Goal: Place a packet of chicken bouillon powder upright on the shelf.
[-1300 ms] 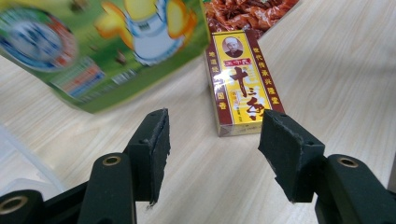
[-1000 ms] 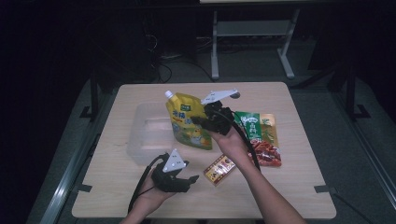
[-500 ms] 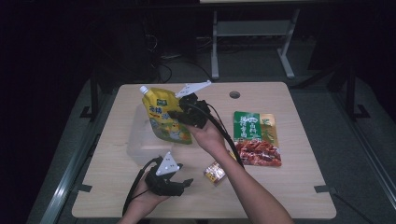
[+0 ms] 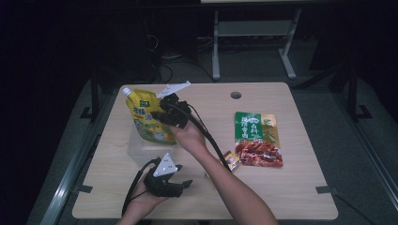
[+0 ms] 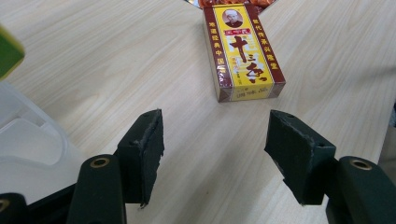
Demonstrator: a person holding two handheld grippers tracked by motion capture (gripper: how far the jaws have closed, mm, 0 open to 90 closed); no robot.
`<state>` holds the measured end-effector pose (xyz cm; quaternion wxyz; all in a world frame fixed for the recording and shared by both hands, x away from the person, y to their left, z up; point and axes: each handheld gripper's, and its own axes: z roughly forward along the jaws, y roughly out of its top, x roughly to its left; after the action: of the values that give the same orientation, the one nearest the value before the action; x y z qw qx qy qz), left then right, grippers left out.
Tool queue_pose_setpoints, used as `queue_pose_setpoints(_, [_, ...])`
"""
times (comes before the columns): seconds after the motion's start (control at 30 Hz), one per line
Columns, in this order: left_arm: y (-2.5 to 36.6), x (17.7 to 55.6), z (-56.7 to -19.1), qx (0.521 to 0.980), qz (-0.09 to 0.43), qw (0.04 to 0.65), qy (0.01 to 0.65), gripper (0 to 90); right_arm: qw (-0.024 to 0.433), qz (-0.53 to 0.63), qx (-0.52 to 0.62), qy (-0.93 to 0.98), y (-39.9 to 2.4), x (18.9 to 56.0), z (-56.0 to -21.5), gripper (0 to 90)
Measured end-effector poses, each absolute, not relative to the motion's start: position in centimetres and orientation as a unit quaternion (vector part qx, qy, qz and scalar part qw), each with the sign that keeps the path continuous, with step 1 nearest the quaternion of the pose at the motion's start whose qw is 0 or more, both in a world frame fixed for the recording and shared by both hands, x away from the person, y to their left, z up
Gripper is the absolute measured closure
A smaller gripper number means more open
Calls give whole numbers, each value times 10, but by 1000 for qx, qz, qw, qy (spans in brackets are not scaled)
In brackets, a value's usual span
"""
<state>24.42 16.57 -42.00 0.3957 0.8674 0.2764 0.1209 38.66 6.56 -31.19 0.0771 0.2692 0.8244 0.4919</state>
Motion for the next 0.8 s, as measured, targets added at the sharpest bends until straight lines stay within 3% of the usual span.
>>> queue_pose_setpoints(0.8, [175,242,-421,869,122,391,279,363,69,483,293,822,89,388,-353,897])
